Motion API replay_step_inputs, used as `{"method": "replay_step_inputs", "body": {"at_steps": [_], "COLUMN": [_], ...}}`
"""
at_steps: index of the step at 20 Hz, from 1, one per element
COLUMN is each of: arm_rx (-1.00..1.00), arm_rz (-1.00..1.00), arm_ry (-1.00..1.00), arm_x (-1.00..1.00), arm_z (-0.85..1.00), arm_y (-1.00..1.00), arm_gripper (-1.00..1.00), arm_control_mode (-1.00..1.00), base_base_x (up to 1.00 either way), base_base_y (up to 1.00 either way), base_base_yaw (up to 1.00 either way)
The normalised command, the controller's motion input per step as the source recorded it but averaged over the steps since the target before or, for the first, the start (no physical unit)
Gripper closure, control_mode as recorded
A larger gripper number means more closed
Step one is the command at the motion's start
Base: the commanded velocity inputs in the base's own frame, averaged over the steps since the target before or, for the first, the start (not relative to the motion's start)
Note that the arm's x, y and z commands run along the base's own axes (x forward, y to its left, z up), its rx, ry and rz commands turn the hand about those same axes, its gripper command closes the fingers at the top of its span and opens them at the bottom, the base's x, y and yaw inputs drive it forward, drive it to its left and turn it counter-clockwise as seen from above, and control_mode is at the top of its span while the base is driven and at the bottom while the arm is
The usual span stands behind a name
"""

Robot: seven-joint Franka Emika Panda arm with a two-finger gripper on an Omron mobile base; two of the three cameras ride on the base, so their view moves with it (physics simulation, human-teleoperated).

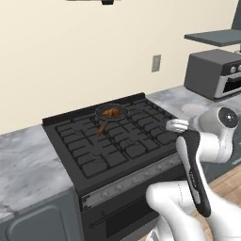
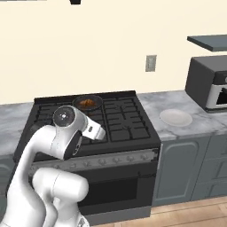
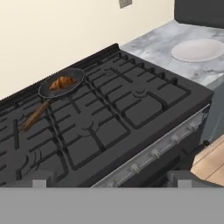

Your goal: Pick the croissant and place it on the pan. Then turn on the stove to warm the croissant.

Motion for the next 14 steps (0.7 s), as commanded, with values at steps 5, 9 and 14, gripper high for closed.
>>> {"method": "replay_step_inputs", "body": {"at_steps": [5,9,14], "arm_rx": [0.13,0.11,0.08], "arm_rz": [0.21,0.19,0.09], "arm_ry": [-0.01,-0.01,-0.02], "arm_x": [-0.27,-0.51,-0.46], "arm_z": [-0.22,-0.11,-0.28], "arm_y": [-0.68,-0.57,-0.48], "arm_gripper": [-1.00,-1.00,-1.00], "arm_control_mode": [-1.00,-1.00,-1.00], "base_base_x": [0.00,0.00,0.00], "base_base_y": [0.00,0.00,0.00], "base_base_yaw": [0.00,0.00,0.00]}}
